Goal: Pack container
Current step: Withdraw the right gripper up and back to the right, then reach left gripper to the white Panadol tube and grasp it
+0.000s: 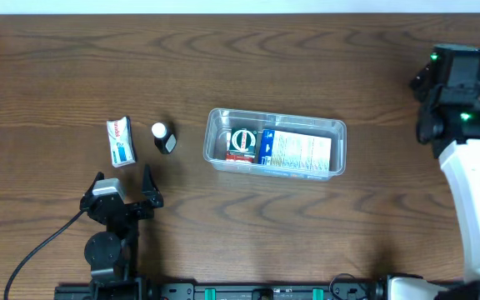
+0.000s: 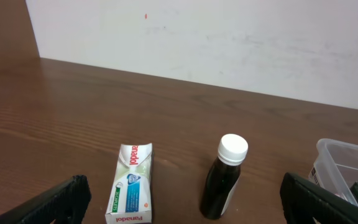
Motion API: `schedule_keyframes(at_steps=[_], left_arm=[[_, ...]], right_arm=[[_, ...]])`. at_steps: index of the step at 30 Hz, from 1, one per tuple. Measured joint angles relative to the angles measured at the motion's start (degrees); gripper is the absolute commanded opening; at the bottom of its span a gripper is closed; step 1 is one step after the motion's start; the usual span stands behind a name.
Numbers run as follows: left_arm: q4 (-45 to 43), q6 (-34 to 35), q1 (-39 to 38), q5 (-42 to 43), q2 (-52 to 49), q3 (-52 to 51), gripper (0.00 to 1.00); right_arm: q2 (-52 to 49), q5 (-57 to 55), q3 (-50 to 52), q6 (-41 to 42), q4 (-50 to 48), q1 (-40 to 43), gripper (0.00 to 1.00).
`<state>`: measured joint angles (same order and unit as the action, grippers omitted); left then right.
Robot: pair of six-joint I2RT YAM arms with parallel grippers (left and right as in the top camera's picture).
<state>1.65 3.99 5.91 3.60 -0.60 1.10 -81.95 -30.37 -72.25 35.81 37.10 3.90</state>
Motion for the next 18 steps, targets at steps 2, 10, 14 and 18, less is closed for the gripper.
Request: schedule_keyframes(at_steps=[2, 10, 14, 18], left_arm=[[0.0, 0.0, 0.0, 0.0, 0.0, 0.0, 0.98], [0.1, 2.3, 0.0, 0.5, 0.0, 0.1, 0.98], [7.7, 4.7, 0.0, 0.7, -1.9, 3.5, 0.98], [19.2, 6.1, 0.3, 0.5, -10.3, 11.8, 0.98]], right_arm=[[-0.7, 2.0, 0.0, 0.0, 0.0, 1.3, 0.99], [-1.5, 5.1, 0.0, 0.0, 0.2, 2.3, 0.99], [-1.5, 5.4, 0.0, 0.0, 0.2, 2.3, 0.99], [-1.5, 5.5, 0.0, 0.0, 0.2, 2.3, 0.99]])
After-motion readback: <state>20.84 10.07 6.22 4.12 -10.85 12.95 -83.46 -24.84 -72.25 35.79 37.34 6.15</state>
